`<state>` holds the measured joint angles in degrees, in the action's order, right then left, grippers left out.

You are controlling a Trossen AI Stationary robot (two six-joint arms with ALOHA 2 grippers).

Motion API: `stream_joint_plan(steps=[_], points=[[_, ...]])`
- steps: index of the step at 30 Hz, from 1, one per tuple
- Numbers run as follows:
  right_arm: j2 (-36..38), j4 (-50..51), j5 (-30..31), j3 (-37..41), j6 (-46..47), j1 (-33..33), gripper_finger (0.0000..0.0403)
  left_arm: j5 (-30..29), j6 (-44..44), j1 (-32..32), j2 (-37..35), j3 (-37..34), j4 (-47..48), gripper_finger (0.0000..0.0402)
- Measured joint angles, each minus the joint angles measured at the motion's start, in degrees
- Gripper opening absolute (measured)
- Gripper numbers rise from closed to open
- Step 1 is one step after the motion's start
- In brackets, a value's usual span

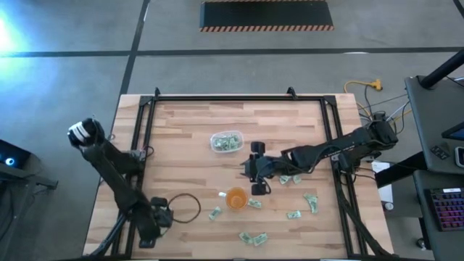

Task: Pick and place Stevia / Truvia into bins
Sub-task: Put the stevia packet into the transparent bin

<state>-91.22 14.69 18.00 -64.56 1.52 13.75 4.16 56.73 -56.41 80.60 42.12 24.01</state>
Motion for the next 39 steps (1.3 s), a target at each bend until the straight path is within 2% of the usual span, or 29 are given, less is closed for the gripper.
stream_joint_plan(steps=[6,12,17,25,30,39], points=[[0.04,0.02,0.0,-0.24,-0.02,0.93,0.014,0.09,0.04,-1.37,8.22,5.15,0.14,0.0148],[0.09,0.09,0.0,-0.33,-0.02,1.78,0.0132,0.33,0.06,-1.46,12.47,9.33,4.85,0.0148],[0.11,0.09,0.0,-0.48,-0.04,2.42,0.0134,0.06,0.07,-1.46,13.31,10.28,9.77,0.0148],[0.1,0.09,0.0,-0.48,-0.24,2.52,0.0128,-0.4,0.0,-1.53,13.4,12.72,12.19,0.0148],[0.09,0.09,0.0,-0.48,-0.18,2.52,0.0128,-3.22,-0.05,-2.24,13.4,15.55,17.64,0.0148],[0.09,0.09,0.0,-0.38,-0.02,2.52,0.0125,-4.5,2.89,-2.95,14.12,14.68,19.08,0.0148]])
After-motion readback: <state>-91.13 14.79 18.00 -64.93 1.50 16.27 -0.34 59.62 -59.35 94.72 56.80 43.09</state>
